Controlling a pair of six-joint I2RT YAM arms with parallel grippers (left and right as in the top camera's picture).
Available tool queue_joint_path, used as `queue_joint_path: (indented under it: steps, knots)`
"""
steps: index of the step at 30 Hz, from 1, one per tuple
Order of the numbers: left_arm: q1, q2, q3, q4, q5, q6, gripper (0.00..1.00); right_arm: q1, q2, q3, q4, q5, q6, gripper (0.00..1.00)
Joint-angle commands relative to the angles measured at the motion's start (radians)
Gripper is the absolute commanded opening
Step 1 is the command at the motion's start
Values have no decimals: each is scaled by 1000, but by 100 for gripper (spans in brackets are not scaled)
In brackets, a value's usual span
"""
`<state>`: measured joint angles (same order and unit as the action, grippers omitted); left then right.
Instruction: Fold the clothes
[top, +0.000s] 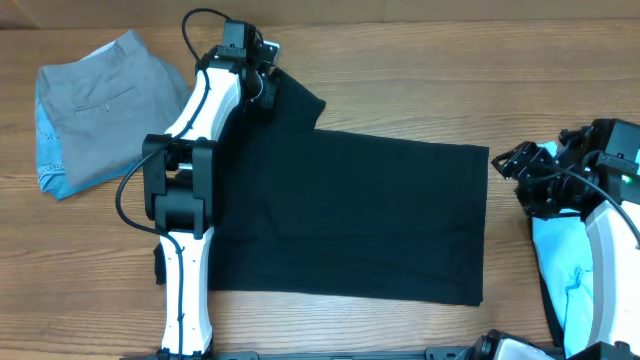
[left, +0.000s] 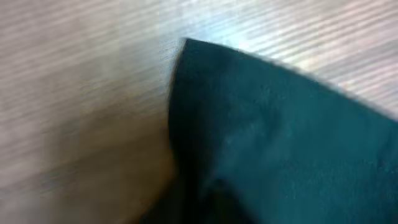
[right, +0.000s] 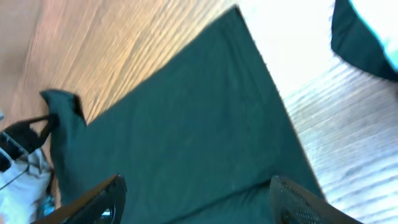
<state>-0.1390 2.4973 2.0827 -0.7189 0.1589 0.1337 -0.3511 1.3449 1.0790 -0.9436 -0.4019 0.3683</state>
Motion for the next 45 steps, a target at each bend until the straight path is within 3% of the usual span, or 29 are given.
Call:
queue_joint_path:
  steps: [1, 7, 11, 16, 21, 24, 31, 37, 40, 42, 43, 45]
  knots:
    - [-12, 12, 38, -79, -6, 0, 4, 2, 6, 25, 55, 46, -5, 78]
    - [-12, -11, 213, -262, -36, 1, 4, 2, 171, 24, 216, 80, 2, 77]
    - [-13, -11, 323, -373, -36, 0, 4, 2, 294, 24, 304, 79, 1, 67]
    - [-13, -11, 439, -497, -31, 0, 4, 5, 444, 24, 418, 12, -7, 66]
    - [-13, -13, 475, -569, -27, -1, 4, 32, 521, 24, 494, -16, -7, 66]
    - [-13, -15, 475, -624, -28, -1, 4, 57, 551, 24, 528, 66, -7, 65]
    - [-13, -64, 475, -673, -28, -3, 4, 70, 607, 24, 560, 117, -10, 54]
    - [-13, -135, 475, -720, -30, -3, 4, 70, 610, 25, 561, 106, -10, 28]
    - [-13, -142, 475, -745, -36, 0, 4, 70, 610, 25, 569, 59, -10, 26]
    - [-13, -142, 475, -753, -36, 0, 4, 70, 610, 24, 564, 59, -10, 20]
    - [-13, -142, 475, -755, -36, 0, 4, 70, 610, 25, 556, 59, -10, 7]
    - [-13, -142, 475, -757, -36, 0, 4, 70, 608, 25, 546, 56, -10, 4]
